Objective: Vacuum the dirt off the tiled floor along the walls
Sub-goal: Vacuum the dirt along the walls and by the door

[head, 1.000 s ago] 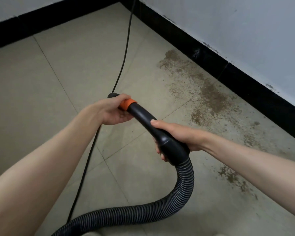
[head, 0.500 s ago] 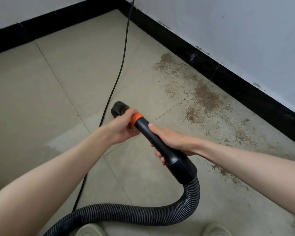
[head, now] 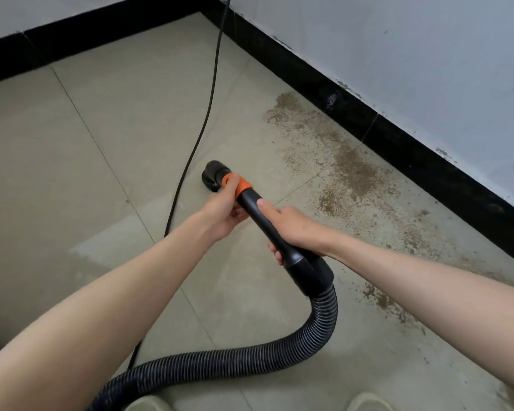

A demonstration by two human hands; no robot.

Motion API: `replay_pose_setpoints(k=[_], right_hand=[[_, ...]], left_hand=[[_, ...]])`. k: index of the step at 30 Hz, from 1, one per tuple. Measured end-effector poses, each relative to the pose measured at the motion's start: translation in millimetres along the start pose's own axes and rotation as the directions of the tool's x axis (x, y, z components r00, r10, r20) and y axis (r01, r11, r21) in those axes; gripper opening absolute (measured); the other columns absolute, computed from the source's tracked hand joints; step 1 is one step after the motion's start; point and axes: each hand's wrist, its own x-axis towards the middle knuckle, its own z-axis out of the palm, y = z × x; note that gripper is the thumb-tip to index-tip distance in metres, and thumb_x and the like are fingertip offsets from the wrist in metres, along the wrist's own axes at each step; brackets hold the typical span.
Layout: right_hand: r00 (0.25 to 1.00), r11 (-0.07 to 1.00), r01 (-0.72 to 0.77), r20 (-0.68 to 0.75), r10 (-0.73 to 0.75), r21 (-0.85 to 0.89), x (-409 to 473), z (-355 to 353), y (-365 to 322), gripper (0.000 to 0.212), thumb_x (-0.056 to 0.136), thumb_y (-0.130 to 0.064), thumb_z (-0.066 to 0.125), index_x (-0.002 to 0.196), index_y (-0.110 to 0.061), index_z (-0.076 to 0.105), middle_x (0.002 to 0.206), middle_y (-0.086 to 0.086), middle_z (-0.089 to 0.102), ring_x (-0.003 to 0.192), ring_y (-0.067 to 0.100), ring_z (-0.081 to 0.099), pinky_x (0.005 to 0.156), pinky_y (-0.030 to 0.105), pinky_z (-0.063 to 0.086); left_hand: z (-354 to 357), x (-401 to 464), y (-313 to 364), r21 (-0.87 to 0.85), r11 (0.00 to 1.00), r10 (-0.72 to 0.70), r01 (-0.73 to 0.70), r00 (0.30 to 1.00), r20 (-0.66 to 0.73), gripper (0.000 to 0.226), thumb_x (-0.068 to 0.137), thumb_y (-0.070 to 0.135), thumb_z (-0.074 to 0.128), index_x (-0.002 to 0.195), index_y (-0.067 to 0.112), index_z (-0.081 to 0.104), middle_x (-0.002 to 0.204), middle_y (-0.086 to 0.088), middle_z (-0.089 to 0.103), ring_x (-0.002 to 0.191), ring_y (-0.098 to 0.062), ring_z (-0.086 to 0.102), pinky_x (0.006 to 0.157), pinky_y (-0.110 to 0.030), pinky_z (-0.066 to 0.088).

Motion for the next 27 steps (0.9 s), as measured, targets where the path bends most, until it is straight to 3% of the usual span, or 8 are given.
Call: replay_pose_setpoints(k=[7, 11, 15, 18, 22, 27], right_hand=[[0.980, 0.991, 0.044, -0.186, -0.067, -0.125, 23, -11, -6, 0.052, 0.097, -0.057, 0.038, 0.078, -0.009, 0.048, 0.054, 0.009, 0.058, 0.035, 0.020, 0.054, 0.038, 0.024, 0.045], [0.993, 0.998, 0.057, -0.101, -0.058, -0.010, 28, -30, -1, 0.048, 0.097, -0.056, 0.042, 0.080, -0.011, 0.047, 0.050, 0.007, 0.061, 0.042, 0.022, 0.060, 0.042, 0.026, 0.049], [0.994, 0.993, 0.070, 0.076, -0.078, 0.100, 18, -48, 24, 0.042, 0.094, -0.050, 0.055, 0.083, -0.009, 0.054, 0.067, 0.012, 0.068, 0.053, 0.025, 0.066, 0.049, 0.031, 0.055], [0.992, 0.977, 0.121, 0.024, -0.127, 0.174, 17, -45, 32, 0.034, 0.093, -0.042, 0.062, 0.087, -0.010, 0.055, 0.072, 0.011, 0.065, 0.055, 0.026, 0.064, 0.053, 0.036, 0.055], [0.951, 0.973, 0.231, -0.206, -0.231, -0.021, 29, -37, 25, 0.031, 0.089, -0.044, 0.062, 0.075, -0.017, 0.056, 0.069, 0.003, 0.065, 0.059, 0.023, 0.062, 0.062, 0.042, 0.053], [0.917, 0.939, 0.173, -0.300, -0.263, -0.296, 44, -46, 16, 0.038, 0.085, -0.055, 0.057, 0.081, -0.017, 0.059, 0.080, 0.004, 0.071, 0.076, 0.026, 0.068, 0.075, 0.045, 0.056]], left_hand=[[45, 25, 28, -0.015, 0.993, -0.113, 0.113, 0.994, -0.009, 0.024, 0.100, 0.028, 0.037, 0.083, 0.016, 0.047, 0.081, -0.003, 0.046, 0.069, -0.016, 0.047, 0.060, -0.028, 0.044], [62, 34, 28, -0.102, 0.985, -0.135, 0.137, 0.990, 0.033, 0.025, 0.100, 0.036, 0.039, 0.109, 0.013, 0.046, 0.085, -0.003, 0.048, 0.072, -0.014, 0.048, 0.077, -0.030, 0.043], [62, 48, 33, -0.148, 0.983, -0.101, 0.111, 0.992, 0.073, 0.034, 0.099, 0.041, 0.039, 0.112, 0.012, 0.047, 0.079, -0.003, 0.048, 0.067, -0.015, 0.048, 0.061, -0.028, 0.043], [58, 60, 40, -0.192, 0.977, -0.077, 0.094, 0.993, 0.094, 0.035, 0.099, 0.043, 0.040, 0.104, 0.011, 0.052, 0.075, -0.002, 0.048, 0.065, -0.014, 0.048, 0.060, -0.027, 0.044], [62, 69, 45, -0.168, 0.982, -0.077, 0.092, 0.993, 0.093, 0.036, 0.097, 0.047, 0.042, 0.092, 0.013, 0.054, 0.073, -0.002, 0.051, 0.064, -0.014, 0.049, 0.063, -0.026, 0.045], [64, 74, 44, -0.063, 0.993, -0.089, 0.097, 0.987, 0.132, 0.041, 0.099, 0.048, 0.037, 0.092, 0.010, 0.051, 0.082, -0.004, 0.053, 0.073, -0.015, 0.054, 0.064, -0.028, 0.046]])
